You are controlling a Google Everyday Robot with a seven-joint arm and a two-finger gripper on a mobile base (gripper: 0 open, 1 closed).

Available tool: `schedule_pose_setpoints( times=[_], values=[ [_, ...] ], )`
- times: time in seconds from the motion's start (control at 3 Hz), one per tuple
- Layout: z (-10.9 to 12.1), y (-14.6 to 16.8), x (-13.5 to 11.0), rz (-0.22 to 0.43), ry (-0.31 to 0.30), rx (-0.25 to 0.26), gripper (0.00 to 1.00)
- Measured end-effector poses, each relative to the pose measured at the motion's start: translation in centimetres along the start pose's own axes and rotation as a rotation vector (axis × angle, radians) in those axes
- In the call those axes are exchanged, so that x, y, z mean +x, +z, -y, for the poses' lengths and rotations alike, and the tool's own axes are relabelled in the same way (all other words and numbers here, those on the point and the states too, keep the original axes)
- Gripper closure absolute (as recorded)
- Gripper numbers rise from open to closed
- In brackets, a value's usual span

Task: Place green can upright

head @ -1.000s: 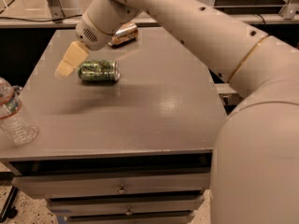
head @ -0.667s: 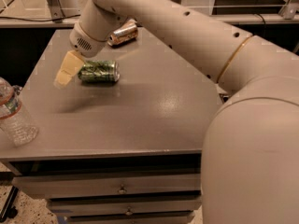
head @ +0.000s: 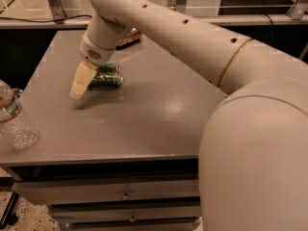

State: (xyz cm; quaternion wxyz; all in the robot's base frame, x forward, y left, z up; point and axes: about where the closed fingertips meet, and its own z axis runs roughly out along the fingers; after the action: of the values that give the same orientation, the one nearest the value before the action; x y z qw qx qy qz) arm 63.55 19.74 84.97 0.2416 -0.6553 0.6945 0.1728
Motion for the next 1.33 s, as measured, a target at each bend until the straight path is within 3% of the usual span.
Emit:
schedule_pose_setpoints(
  times=[0.67, 1.0, 1.33],
  values=[
    [1.3, -0.2, 2.3, -0.043, -0.035, 0.006, 0.41],
    [2.7, -1.9, 1.8, -0.02, -0.011, 0.017, 0.64],
    [4.6, -5.1, 0.5, 0.12, 0.043, 0.031, 0.87]
  ],
)
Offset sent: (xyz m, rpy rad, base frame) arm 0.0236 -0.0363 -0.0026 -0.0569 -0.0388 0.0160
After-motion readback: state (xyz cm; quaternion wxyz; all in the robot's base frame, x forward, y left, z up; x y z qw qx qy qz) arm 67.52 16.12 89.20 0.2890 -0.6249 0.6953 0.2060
